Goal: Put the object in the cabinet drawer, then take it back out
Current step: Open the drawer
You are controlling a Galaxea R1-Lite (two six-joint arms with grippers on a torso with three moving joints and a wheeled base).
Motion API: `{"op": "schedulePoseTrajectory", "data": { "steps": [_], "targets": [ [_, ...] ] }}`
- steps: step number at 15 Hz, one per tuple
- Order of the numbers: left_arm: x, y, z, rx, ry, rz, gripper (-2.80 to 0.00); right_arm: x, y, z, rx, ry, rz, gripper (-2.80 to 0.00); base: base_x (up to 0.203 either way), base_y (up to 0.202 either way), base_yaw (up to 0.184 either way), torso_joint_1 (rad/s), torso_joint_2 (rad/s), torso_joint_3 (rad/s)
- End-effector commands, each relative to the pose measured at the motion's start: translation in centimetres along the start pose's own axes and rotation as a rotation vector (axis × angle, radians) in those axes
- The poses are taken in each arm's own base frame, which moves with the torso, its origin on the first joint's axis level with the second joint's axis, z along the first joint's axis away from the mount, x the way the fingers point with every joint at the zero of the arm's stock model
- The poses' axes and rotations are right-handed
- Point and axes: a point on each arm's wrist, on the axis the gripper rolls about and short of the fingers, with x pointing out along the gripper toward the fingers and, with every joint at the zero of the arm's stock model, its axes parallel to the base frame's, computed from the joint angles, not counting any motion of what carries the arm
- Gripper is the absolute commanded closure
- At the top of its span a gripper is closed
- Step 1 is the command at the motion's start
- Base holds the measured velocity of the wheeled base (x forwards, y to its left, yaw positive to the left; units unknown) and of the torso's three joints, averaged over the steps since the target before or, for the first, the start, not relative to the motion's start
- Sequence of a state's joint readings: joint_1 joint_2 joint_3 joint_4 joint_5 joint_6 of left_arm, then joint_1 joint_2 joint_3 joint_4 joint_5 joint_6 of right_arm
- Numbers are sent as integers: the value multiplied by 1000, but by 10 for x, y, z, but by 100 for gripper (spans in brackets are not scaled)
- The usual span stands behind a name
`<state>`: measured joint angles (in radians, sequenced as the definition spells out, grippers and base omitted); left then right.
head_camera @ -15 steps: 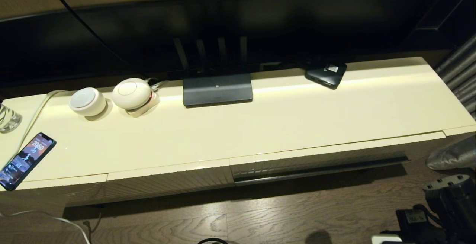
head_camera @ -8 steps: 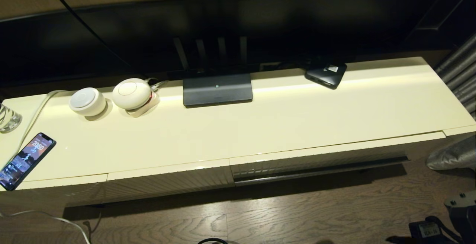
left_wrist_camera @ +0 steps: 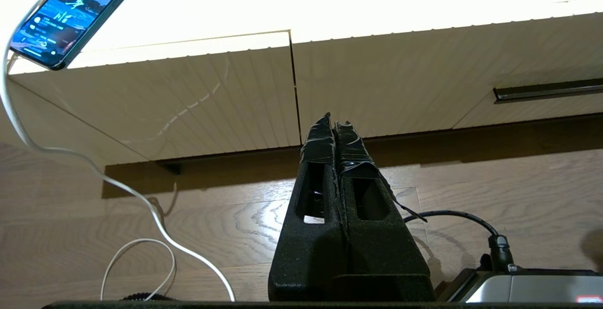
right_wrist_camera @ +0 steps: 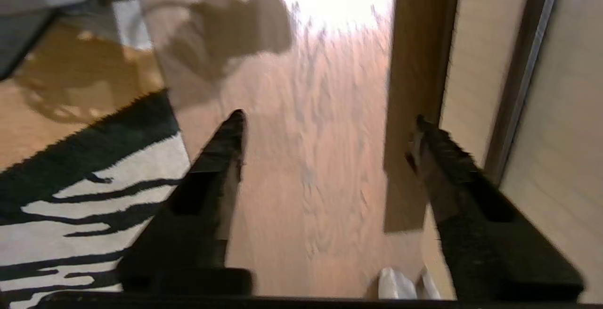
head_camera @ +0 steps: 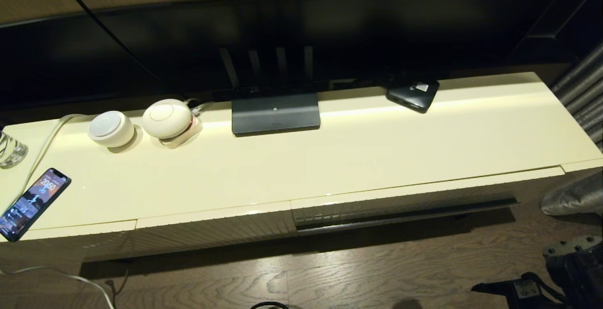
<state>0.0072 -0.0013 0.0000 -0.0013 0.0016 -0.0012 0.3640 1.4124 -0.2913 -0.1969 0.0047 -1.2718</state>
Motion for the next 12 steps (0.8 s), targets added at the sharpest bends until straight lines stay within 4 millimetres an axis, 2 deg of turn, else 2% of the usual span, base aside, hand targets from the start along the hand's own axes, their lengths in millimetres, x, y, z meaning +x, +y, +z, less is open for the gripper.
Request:
{"op": "schedulePoseTrajectory", "data": {
  "steps": [1, 5, 12],
  "targets": [
    [0, 0, -1, 0, 4, 0, 0, 18, -10, 3, -14, 6, 56, -280, 0, 0, 0, 0, 0, 0],
    [0, 0, -1, 0, 5, 0, 0, 38, -44, 14, -94, -31, 35, -280, 0, 0, 0, 0, 0, 0],
    [0, 0, -1, 0, 4, 0, 0, 65, -58, 21, -162, -41, 76, -280, 0, 0, 0, 0, 0, 0]
  ]
}}
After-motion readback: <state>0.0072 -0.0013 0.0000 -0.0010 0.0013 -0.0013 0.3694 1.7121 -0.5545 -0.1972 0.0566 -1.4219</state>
